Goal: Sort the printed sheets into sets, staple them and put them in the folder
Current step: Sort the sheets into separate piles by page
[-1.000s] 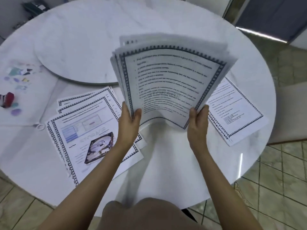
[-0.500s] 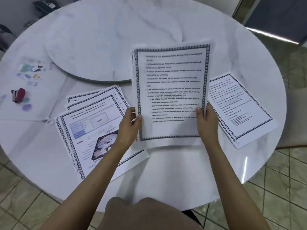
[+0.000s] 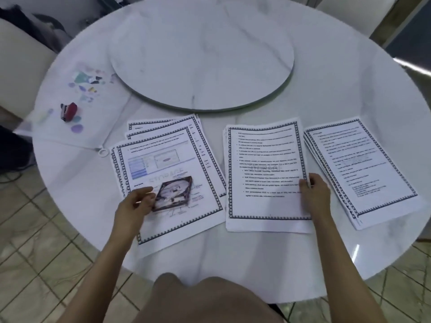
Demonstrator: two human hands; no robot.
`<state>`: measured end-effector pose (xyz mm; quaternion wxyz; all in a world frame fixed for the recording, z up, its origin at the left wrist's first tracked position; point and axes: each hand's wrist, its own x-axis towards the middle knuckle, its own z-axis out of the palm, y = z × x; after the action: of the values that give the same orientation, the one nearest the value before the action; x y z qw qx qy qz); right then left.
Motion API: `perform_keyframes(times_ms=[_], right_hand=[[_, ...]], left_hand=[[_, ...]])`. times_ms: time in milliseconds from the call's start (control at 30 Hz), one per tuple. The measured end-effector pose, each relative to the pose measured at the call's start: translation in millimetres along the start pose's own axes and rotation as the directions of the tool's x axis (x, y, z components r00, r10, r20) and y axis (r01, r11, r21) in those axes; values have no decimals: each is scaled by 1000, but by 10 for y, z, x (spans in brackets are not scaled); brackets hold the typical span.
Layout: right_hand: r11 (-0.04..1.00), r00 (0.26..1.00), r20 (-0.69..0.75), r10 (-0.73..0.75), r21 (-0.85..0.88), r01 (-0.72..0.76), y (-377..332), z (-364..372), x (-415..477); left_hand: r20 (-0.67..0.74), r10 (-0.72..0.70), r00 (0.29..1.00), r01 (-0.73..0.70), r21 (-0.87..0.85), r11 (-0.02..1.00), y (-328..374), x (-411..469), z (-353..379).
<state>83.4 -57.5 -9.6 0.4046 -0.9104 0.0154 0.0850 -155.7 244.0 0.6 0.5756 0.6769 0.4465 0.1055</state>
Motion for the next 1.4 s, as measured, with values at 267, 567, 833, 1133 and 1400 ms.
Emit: perform_keyframes(times_ms=[267,567,833,1133,1400], right_hand=[[980,971,-139,-195,-59,188,-354,47,79],[936,889,306,-341,25,351,-998,799,-403],[966,871,457,-178,-85,242,-1176,1278,-688],[976,860,484,-161,-53,213,-1300,1382,-764],[946,811,492,-318,105,307,-1579,1404,-792]], left_hand=[[-194,-29,981,19,-54,998,-163,-56,-372],[-132,-125,983,104,-152,983,-211,-18,-459],[-95,-158,983,137,-196,971,-212,87,-496],[-40,-177,983,171,-123,978,-259,267,-564],[-20,-160,987,155,-144,977,-256,339,-658]])
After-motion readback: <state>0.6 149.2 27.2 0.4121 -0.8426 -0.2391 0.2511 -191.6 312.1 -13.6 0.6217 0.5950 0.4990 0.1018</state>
